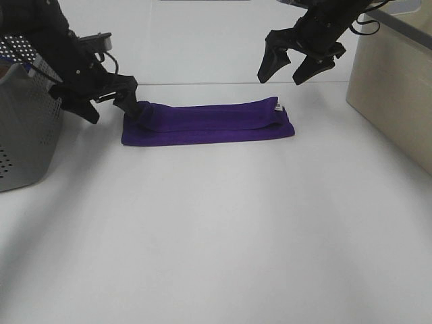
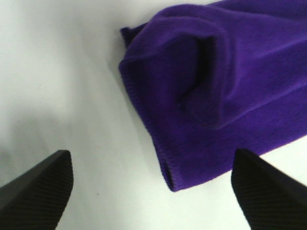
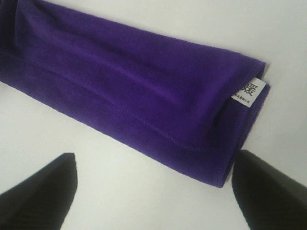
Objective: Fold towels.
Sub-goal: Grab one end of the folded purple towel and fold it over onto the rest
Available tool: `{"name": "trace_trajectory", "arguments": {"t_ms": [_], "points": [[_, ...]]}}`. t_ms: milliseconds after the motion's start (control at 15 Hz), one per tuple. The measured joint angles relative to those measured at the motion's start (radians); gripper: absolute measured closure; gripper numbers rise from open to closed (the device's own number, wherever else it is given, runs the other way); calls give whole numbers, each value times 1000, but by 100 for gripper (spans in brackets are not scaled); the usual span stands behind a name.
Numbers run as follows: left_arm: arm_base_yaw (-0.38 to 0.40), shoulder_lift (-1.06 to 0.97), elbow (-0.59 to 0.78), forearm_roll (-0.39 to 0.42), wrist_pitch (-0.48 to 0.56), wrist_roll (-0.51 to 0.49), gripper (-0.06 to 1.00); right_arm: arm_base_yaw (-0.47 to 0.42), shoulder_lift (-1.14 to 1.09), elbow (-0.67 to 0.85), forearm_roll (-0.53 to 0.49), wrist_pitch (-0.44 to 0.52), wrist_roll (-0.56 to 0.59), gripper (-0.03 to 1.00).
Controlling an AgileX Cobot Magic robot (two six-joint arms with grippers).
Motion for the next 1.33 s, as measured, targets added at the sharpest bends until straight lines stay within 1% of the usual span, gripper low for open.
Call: {"name": "trace_trajectory", "arguments": {"t_ms": [67,200,467,533,933,1133,1333], "points": [[11,10,-1,-10,5,1,12,0,0,0,-2,3,0,11],[35,36,-2,-77,33,27,12,0,0,0,-2,3,8,11],[57,59,-8,-164,77,78,12,0,0,0,-4,4,16,11],[62,70,-10,-207,78,96,13,0,0,0,-4,4,16,11],[62,110,-46,-308,80,107,14,0,0,0,-5,4,16,11],[39,122,-48,-335,62,110,17,0,0,0,-5,4,16,11],[-28,133,-50,-347,-13,110,23,0,0,0,-4,20,16,11]]}}
